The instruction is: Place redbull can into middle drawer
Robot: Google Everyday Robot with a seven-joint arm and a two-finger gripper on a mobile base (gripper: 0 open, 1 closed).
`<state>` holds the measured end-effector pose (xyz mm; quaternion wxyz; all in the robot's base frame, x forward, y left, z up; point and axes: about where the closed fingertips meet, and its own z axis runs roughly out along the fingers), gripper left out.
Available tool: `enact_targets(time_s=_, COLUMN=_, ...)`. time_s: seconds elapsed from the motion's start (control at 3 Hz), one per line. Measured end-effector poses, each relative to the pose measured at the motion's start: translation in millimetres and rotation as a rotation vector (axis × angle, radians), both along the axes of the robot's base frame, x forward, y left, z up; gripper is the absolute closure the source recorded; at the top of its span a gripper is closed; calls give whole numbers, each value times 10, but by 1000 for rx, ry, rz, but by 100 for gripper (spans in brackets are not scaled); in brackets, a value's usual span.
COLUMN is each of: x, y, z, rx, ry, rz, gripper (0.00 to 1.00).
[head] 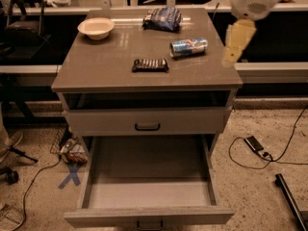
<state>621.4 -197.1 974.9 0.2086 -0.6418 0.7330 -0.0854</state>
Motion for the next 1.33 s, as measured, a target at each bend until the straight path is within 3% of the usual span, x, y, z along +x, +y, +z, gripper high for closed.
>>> enact_targets(time_s=0.33, x=643, y=179, z=-285, rx=10, ry=17, rz=1, gripper=0)
enact_targets(time_s=0.67, x=1055, y=326, z=-605, rx=39, ry=54, rz=-12, gripper=0)
enact_targets(time_s=1.33, x=1479, y=503, z=-1120, rx=106, ry=125, rz=-52, gripper=0)
